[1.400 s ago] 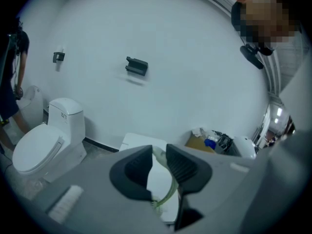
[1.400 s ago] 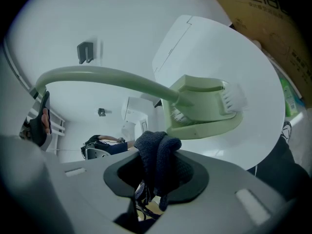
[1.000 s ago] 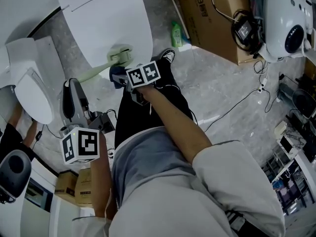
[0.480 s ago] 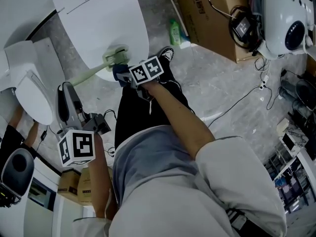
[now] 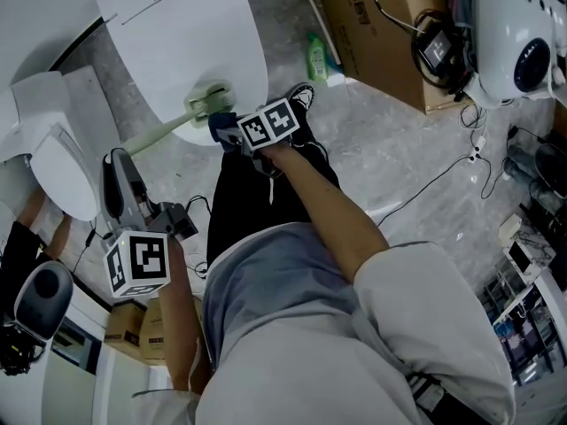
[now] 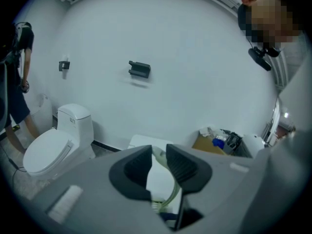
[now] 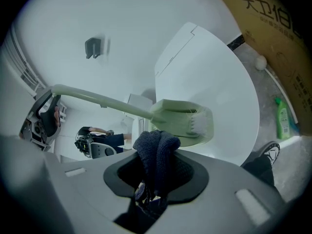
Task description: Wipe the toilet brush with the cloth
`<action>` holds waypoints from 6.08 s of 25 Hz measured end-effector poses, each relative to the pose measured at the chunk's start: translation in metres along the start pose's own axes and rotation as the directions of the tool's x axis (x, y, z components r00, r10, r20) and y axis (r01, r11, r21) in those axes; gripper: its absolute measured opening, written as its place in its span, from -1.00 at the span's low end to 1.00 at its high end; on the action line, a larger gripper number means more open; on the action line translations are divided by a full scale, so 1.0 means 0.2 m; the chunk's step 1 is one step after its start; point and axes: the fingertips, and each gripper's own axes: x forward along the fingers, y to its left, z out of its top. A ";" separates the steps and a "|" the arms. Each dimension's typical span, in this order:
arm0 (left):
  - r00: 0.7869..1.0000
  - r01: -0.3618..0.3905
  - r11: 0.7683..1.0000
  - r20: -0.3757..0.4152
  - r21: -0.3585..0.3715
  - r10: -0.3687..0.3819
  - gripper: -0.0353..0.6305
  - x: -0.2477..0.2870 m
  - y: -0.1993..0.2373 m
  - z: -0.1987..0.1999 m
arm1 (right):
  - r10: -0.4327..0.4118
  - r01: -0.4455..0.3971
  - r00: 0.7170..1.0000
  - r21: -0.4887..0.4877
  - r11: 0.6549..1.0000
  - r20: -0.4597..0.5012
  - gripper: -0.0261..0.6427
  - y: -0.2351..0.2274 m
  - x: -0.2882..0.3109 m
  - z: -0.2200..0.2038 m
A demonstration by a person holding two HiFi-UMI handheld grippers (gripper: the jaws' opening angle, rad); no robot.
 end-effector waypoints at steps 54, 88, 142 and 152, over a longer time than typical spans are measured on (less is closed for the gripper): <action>1.000 0.016 1.000 -0.007 0.005 -0.015 -0.89 -0.07 0.02 -0.05 | -0.278 0.279 0.960 -0.044 0.959 0.027 -0.60 -0.16 0.06 0.28; 0.996 0.090 0.996 0.008 0.009 -0.090 -0.89 -0.04 0.02 -0.01 | -0.128 0.129 0.992 -0.102 0.986 0.018 -0.60 0.11 -0.07 0.32; 0.979 0.205 0.979 0.006 -0.017 -0.204 -0.89 -0.06 0.01 -0.01 | -0.076 0.087 0.992 -0.103 0.991 0.099 -0.61 0.71 -0.39 0.40; 0.968 0.250 0.968 -0.002 -0.026 -0.250 -0.89 -0.07 0.04 0.00 | -0.098 0.113 0.988 -0.127 0.985 0.120 -0.61 0.87 -0.42 0.41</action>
